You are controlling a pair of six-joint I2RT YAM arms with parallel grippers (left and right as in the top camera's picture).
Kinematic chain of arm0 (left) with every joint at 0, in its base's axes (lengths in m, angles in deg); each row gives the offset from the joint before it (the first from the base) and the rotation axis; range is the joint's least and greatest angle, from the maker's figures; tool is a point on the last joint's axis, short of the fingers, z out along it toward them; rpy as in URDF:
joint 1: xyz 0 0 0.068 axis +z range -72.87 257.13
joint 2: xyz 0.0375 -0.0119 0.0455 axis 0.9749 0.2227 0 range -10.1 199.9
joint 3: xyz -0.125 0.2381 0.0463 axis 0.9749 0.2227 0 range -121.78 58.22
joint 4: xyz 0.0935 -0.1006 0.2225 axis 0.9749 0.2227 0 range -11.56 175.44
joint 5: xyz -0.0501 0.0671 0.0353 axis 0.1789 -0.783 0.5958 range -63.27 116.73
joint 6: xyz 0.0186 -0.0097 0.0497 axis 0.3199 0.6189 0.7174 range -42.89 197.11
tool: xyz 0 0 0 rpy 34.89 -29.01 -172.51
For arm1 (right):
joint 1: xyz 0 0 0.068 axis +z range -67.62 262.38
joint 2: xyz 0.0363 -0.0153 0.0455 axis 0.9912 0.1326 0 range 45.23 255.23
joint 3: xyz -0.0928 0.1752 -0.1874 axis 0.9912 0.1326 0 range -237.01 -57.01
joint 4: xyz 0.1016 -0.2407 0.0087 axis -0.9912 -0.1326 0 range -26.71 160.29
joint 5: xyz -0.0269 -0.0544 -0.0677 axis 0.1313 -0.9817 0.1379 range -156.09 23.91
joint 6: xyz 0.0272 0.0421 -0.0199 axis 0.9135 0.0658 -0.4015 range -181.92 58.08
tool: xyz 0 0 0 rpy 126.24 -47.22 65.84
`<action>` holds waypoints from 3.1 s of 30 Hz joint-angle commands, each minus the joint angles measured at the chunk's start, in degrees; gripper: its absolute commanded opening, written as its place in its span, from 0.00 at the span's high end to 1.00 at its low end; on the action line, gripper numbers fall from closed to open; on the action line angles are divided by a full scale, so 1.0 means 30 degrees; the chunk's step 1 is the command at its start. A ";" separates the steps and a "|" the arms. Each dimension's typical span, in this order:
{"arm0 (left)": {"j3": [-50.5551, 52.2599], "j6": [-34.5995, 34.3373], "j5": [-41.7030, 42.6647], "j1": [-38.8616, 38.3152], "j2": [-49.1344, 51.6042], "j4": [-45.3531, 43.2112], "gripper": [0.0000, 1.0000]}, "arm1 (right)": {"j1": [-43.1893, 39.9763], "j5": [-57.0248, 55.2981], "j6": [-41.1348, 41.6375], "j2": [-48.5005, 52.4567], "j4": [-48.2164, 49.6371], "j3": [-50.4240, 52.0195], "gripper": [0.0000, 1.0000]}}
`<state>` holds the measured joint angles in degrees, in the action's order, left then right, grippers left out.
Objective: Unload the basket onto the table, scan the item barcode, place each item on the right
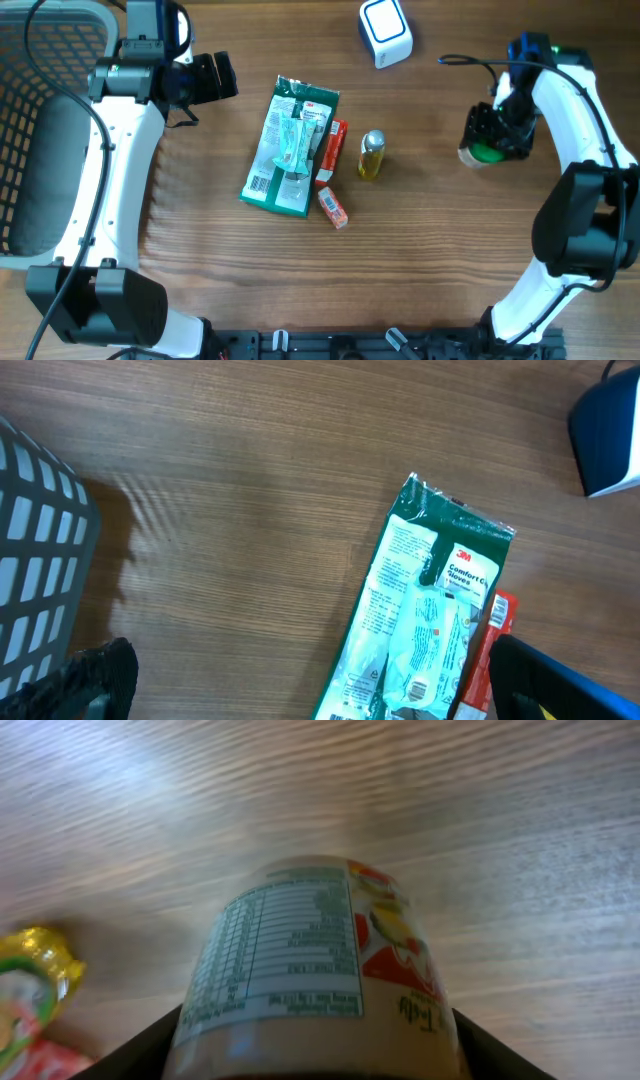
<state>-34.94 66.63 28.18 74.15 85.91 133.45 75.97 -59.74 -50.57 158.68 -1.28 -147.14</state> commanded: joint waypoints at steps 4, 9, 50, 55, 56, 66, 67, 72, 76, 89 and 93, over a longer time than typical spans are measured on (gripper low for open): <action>-0.0015 0.0219 0.0160 0.0087 0.0117 -0.0029 0.00 | -0.1297 -0.1100 0.0291 0.0153 0.2157 0.2973 0.81; -0.0015 0.0219 0.0160 0.0087 0.0117 -0.0029 0.00 | -0.1392 -0.1712 0.0277 0.0160 0.2710 0.3534 0.29; -0.0015 0.0219 0.0153 0.0087 0.0117 -0.0029 0.00 | 1.1526 -0.2353 0.7271 -0.5151 0.5297 0.1953 0.00; -0.0015 0.0219 0.0160 0.0087 0.0117 -0.0022 0.00 | 1.1526 -0.2987 0.6717 -0.3956 0.5617 0.2208 0.00; -0.0015 0.0219 0.0160 0.0087 0.0117 -0.0029 0.00 | 1.1504 -0.3206 0.6615 -0.3912 0.5493 0.2208 0.00; -0.0015 0.0219 0.0153 0.0087 0.0117 -0.0029 0.00 | 1.1402 -0.3206 0.4393 -0.3854 0.5646 0.2215 0.01; -0.0015 0.0219 0.0160 0.0087 0.0117 -0.0029 0.00 | 1.1402 -0.3206 0.4211 -0.3847 0.5654 0.2215 0.01; -0.0015 0.0219 0.0153 0.0087 0.0117 -0.0029 0.00 | 1.1402 -0.3118 0.6885 -0.3847 0.5792 0.2215 0.00; -0.0015 0.0219 0.0153 0.0087 0.0117 -0.0029 0.00 | 1.1402 -0.3126 0.6834 -0.3847 0.5763 0.2215 0.00; -0.0015 0.0219 0.0160 0.0087 0.0117 -0.0029 0.00 | 1.1395 -0.3133 0.5202 -0.3847 0.6069 0.2215 0.00; -0.0015 0.0219 0.0160 0.0087 0.0117 -0.0029 0.00 | 1.1402 -0.3140 0.5209 -0.3847 0.6164 0.2346 0.12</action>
<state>-34.94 66.63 28.18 74.15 85.91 133.49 110.33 -68.11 -34.88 146.35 17.00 -140.76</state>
